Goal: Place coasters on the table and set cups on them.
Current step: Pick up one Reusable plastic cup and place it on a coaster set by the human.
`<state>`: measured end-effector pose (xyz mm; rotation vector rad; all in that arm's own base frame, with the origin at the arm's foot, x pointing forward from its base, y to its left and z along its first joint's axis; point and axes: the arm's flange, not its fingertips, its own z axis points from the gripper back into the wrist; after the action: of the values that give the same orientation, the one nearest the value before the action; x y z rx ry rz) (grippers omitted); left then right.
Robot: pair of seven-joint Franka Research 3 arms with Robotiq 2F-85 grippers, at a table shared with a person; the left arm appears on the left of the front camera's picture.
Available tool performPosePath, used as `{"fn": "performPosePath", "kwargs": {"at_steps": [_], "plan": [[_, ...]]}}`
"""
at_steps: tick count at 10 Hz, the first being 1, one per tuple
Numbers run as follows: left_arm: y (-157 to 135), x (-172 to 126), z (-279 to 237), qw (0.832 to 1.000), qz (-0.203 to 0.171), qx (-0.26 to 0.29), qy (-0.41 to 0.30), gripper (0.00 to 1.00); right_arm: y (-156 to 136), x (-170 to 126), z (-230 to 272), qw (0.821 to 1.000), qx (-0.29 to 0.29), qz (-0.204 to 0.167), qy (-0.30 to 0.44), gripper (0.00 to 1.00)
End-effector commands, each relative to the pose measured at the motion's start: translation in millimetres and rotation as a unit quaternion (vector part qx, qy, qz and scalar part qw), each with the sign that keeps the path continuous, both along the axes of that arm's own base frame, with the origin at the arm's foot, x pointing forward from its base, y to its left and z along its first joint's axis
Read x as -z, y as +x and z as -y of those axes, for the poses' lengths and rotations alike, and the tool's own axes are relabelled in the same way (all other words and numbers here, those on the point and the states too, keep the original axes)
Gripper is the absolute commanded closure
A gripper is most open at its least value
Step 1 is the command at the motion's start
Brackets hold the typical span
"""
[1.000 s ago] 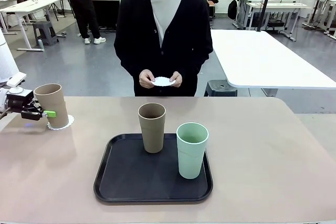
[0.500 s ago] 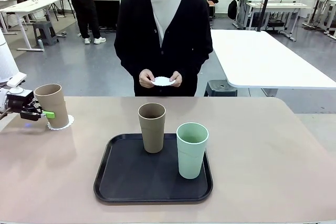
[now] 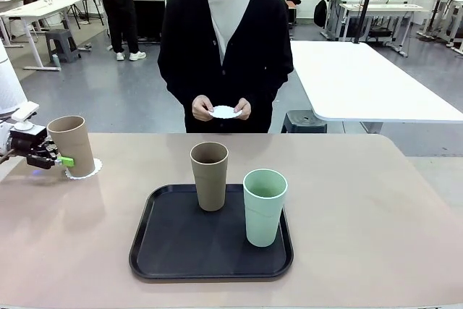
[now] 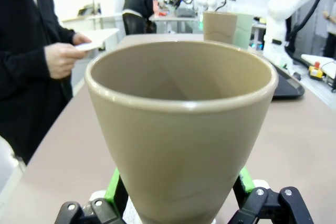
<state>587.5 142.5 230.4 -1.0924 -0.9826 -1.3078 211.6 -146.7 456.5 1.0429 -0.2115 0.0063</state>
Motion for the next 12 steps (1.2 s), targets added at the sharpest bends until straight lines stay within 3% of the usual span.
{"fn": "performPosePath", "kwargs": {"at_steps": [1, 4, 12], "plan": [[7.4, 3.3, -0.5, 1.0, -0.013, 0.008, 0.028, 0.0, 1.5, 0.2, -0.7, 1.0, -0.002, 0.01, 0.01, 0.0], [8.3, 5.3, -2.5, 0.998, -0.006, 0.017, 0.053, 0.0, 1.5, 0.2, -0.7, 1.0, -0.002, 0.01, 0.01, 0.0], [4.1, -30.2, -34.0, 0.991, 0.03, 0.005, 0.132, 0.0, 1.5, 0.2, -0.7, 1.0, -0.002, 0.01, 0.01, 0.0]]}}
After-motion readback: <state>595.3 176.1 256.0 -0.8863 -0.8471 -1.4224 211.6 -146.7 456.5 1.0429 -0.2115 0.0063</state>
